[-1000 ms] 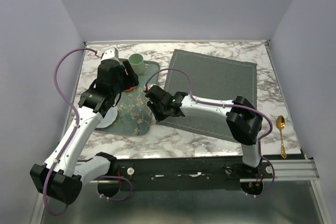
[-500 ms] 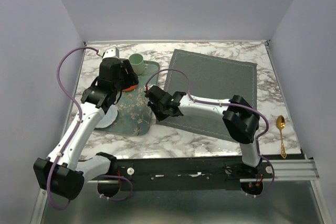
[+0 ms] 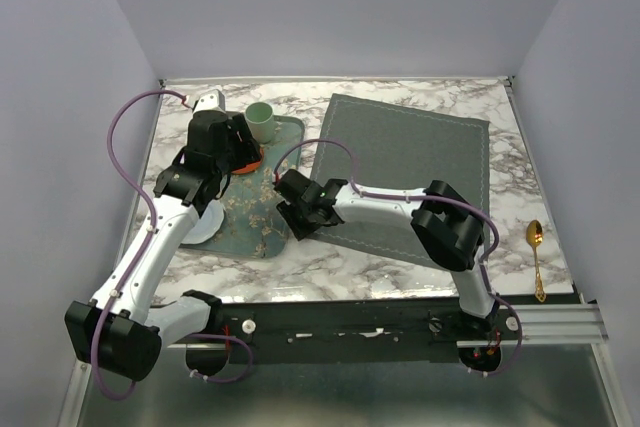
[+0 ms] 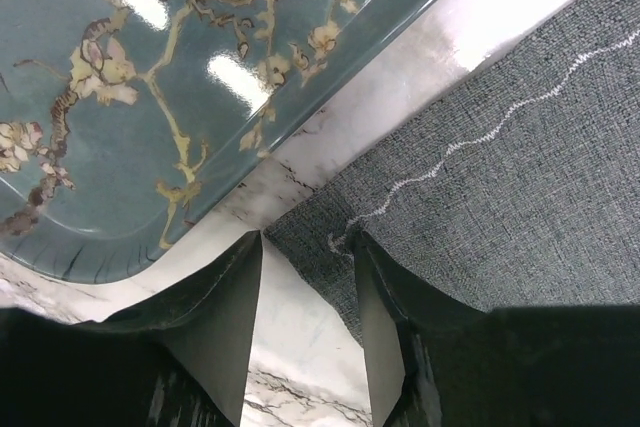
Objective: Fold the napkin, place the utensils inside, and roll it up
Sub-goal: Fold the napkin
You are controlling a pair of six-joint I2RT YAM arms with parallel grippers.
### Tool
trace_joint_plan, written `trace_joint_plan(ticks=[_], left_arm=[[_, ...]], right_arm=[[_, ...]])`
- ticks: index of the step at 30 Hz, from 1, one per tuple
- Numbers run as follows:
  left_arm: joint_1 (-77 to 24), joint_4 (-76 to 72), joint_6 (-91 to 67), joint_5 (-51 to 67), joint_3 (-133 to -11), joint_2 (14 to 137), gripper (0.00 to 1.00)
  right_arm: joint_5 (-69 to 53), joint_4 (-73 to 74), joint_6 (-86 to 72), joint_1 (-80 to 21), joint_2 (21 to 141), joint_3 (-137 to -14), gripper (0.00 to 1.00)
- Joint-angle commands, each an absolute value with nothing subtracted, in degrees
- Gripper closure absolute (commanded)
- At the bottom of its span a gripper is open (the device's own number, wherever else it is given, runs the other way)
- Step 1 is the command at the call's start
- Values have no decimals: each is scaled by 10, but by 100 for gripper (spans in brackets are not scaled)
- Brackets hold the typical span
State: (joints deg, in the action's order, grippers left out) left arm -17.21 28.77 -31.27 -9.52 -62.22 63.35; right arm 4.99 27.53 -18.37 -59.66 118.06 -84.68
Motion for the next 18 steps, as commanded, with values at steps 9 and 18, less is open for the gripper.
trace_joint_plan(ticks=[9,18], left_arm=[[-163,268,-310,-72,-613,638,13],[-150,268,-323,-64,-622,649,11]], right_arm=[[133,301,-197,-620,1220,-846,48],[199,310,-214,-628,1210,-838,63]])
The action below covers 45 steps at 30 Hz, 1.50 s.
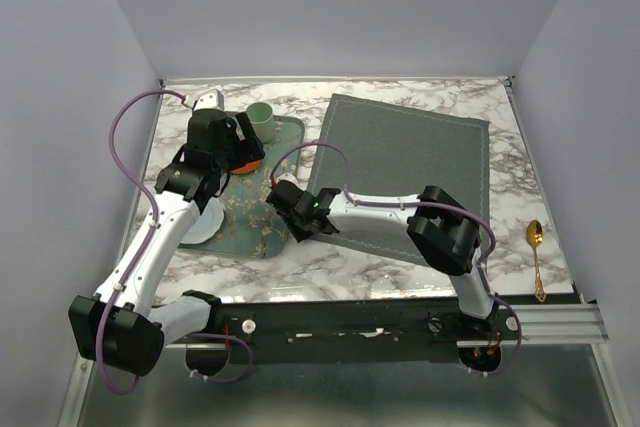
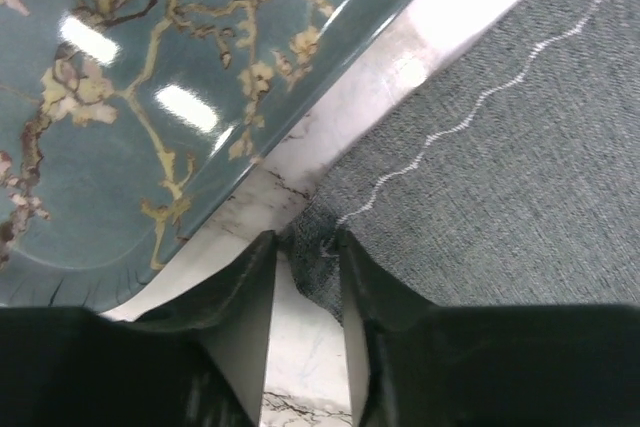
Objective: Fold the napkin, place the utensils inside, and roll it up
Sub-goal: Fold the napkin
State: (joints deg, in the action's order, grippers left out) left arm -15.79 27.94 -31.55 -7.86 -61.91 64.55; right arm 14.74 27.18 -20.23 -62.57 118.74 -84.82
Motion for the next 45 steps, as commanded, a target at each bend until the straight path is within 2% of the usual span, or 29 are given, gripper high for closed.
trace_joint_plan(ticks=[1,10,16,27,35,45], left_arm=[[-149,269,-325,-69,-621,649,11],[-145,261,-320,-71,-608,650,11],[-143,251,-312,-60,-604,659,11],[-140,246,-301,-15,-616,700,12],[-150,236,-305,27,-622,744,11],[-241,254,-315,29,-678,780,11]], right_arm=[[203,310,-215,-628,1201,-838,69],[192,313,-215,-622,1126,-831,99],[165,314,-225,-571,1048,-781,99],[141,312,-164,-330,971,-705,99],[172,313,-106,-168,1002,-743,99],[182,297,-55,-87,1058,-828,99]])
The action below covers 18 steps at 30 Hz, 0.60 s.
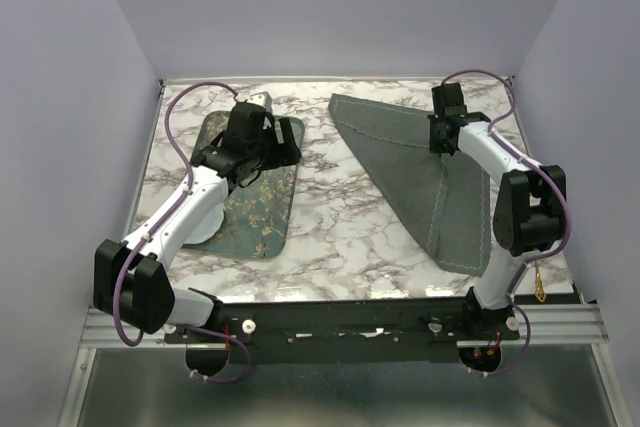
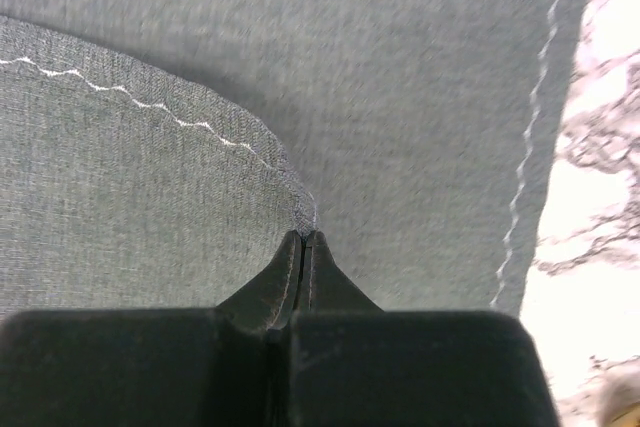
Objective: Fold the napkin, place the utensils inside, and roll it up
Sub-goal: Fold the napkin
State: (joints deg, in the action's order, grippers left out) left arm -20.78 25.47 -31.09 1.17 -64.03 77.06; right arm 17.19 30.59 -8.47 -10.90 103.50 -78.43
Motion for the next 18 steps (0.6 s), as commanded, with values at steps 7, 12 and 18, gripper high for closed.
trace_joint_plan(ticks=[7,12,18], left_arm=[[-256,249,-325,33,-692,787,11],[-256,247,-319,23,-698,791,11],[-256,239,-319,26,-687,798,10]], right_arm=[[186,297,-34,-55,1088,-872,99],[176,296,-23,-26,1108,-905,99],[160,294,-12,-10,1142,-945,99]])
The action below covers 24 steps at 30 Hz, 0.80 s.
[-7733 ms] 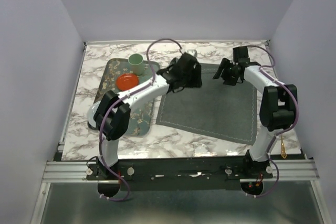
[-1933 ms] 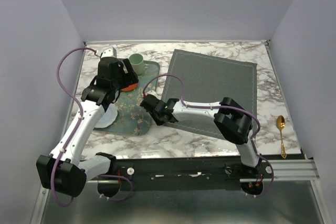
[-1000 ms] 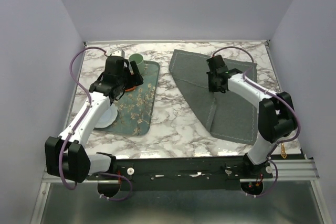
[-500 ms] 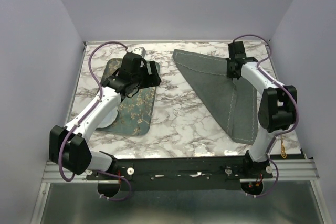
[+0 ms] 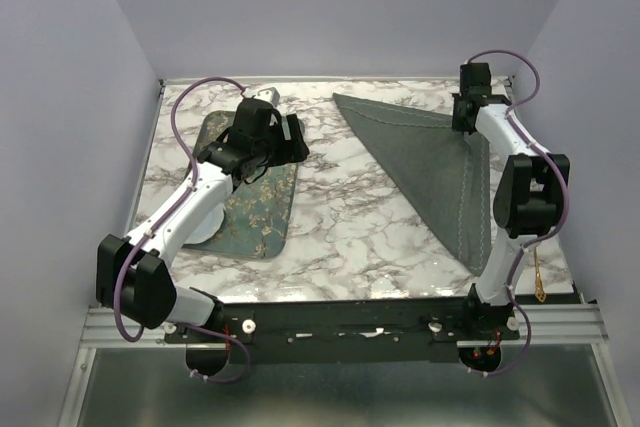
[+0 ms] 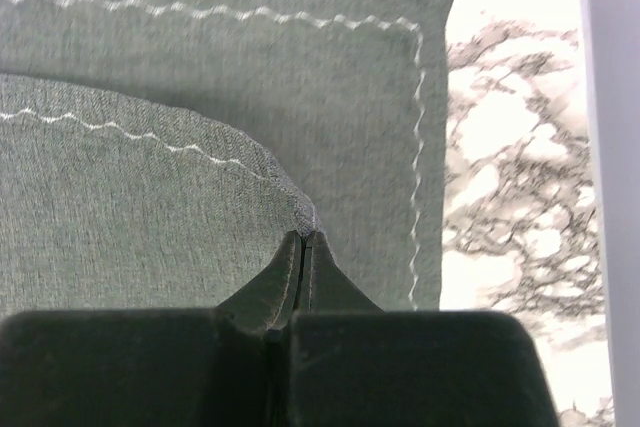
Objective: Fold the napkin, place the utensils inside, and roll it up
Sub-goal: Fold the napkin
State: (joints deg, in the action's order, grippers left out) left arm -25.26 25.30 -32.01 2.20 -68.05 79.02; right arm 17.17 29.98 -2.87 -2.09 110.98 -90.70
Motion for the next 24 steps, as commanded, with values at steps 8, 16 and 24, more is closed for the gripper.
trace_joint_plan(ticks=[8,16,24], left_arm=[[-256,238,-316,28,-688,802,10],[-255,234,-316,30,-686,805,10],[-256,231,-314,31,-682,802,10]], right_arm=[[152,295,-11,20,1179,-977,99],[154,295,12,40,1197,-997,99],[133,295,28,47,1225,-1040,99]])
